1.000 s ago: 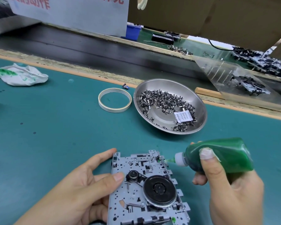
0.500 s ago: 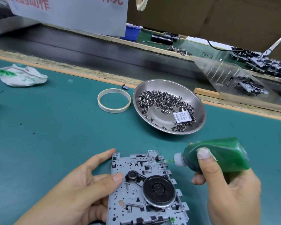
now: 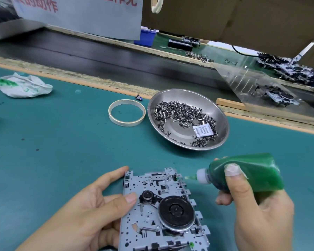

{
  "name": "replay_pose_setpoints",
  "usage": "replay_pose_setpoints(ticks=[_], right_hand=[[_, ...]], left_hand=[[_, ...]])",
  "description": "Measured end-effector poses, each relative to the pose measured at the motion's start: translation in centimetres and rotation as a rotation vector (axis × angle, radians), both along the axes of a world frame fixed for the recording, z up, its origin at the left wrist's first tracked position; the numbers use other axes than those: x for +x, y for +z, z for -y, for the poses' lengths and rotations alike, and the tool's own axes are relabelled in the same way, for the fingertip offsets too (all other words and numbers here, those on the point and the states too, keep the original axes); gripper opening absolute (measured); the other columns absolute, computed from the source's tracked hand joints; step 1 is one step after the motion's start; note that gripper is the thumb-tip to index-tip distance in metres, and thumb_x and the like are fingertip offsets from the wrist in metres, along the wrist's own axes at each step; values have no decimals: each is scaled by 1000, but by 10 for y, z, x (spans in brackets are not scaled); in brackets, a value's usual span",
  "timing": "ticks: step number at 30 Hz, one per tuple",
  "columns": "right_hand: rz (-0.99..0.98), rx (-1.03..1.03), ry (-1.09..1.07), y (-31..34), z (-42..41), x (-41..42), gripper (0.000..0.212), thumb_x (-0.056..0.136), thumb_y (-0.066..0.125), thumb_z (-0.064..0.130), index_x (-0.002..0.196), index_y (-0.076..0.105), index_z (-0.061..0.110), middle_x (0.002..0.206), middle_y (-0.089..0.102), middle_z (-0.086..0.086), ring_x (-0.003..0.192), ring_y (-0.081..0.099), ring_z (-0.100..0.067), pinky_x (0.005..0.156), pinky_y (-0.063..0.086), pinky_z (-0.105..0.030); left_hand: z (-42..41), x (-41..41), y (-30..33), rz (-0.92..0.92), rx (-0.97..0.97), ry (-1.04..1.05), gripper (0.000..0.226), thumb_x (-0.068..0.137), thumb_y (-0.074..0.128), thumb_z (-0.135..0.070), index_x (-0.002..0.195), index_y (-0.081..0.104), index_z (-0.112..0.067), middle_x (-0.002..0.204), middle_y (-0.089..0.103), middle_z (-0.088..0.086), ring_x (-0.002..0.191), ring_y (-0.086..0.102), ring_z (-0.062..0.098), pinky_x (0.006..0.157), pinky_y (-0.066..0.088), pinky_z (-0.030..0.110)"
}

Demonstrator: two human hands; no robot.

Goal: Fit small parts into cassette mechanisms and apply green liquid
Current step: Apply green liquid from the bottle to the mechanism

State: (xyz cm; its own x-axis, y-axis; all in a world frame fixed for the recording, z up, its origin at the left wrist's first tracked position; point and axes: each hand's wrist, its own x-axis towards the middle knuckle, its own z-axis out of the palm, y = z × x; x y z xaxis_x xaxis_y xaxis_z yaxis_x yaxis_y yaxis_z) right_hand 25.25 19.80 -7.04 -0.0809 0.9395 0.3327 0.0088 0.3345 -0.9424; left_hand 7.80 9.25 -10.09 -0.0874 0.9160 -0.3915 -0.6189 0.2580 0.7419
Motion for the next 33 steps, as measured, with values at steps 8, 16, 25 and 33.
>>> replay_pose_setpoints(ticks=[8,16,25,33], right_hand=[[-177,-95,114,-3,-6,-2,47,60,70,67,76,70,23,66,72,1,36,44,-5,44,43,-14],[-254,-361,276,-7,3,-11,64,32,83,66,72,73,17,68,69,-17,31,43,-9,38,43,-19],[-247,-412,292,-6,5,-12,68,29,84,65,70,72,12,64,64,-23,31,41,-8,39,43,-17],[-183,-359,273,-7,7,-12,66,32,80,70,70,73,17,56,60,-20,31,39,-7,42,44,-15]], left_hand=[[-2,4,1,-39,6,7,97,13,94,-24,101,60,-46,100,65,32,65,59,36,44,53,38],[-1,10,1,-156,36,24,105,23,92,-39,117,45,-48,77,68,22,53,61,31,40,50,28],[-1,13,-1,-190,41,67,69,64,75,-22,123,44,-38,69,65,15,48,60,22,40,48,23],[-2,15,3,-184,62,91,80,48,68,-28,124,46,-34,71,64,18,44,57,20,38,46,22]])
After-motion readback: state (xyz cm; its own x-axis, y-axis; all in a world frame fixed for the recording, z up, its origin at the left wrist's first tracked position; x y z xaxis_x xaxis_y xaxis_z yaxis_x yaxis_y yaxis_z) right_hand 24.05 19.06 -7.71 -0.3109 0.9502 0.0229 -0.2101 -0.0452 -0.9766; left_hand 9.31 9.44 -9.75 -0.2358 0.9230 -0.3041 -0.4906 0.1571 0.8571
